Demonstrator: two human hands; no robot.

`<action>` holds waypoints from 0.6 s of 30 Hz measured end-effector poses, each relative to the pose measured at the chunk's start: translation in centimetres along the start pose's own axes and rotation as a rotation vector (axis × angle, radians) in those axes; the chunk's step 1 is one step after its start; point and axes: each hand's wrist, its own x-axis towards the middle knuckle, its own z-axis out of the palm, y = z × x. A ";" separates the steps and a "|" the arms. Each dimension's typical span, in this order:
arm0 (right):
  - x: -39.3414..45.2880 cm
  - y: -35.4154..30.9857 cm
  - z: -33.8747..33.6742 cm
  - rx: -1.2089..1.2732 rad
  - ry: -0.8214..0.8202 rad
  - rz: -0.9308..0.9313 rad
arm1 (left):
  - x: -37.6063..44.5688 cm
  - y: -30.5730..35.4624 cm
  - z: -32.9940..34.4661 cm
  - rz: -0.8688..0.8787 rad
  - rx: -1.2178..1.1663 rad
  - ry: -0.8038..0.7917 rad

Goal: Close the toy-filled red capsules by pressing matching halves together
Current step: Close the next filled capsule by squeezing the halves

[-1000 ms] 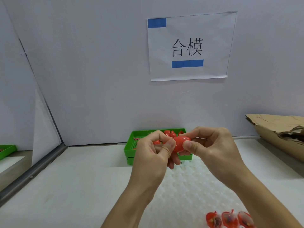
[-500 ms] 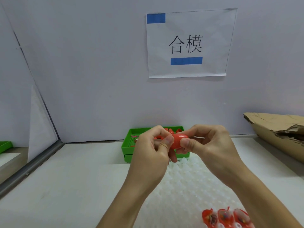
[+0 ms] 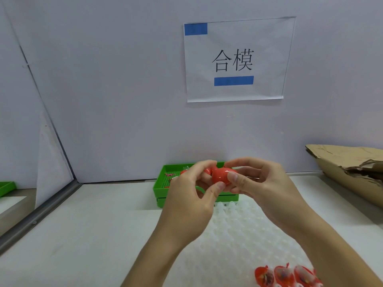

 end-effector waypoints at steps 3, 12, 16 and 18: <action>0.0 -0.1 0.0 0.003 -0.005 -0.012 | -0.1 0.2 -0.2 0.032 0.004 -0.025; 0.1 -0.1 -0.2 0.111 -0.039 0.000 | 0.0 0.1 -0.4 0.016 -0.033 -0.001; 0.0 -0.3 -0.1 0.116 -0.008 -0.013 | 0.0 0.2 -0.1 -0.087 -0.316 0.014; 0.0 -0.5 -0.1 -0.023 0.045 -0.100 | 0.1 0.2 0.1 -0.162 -0.488 0.006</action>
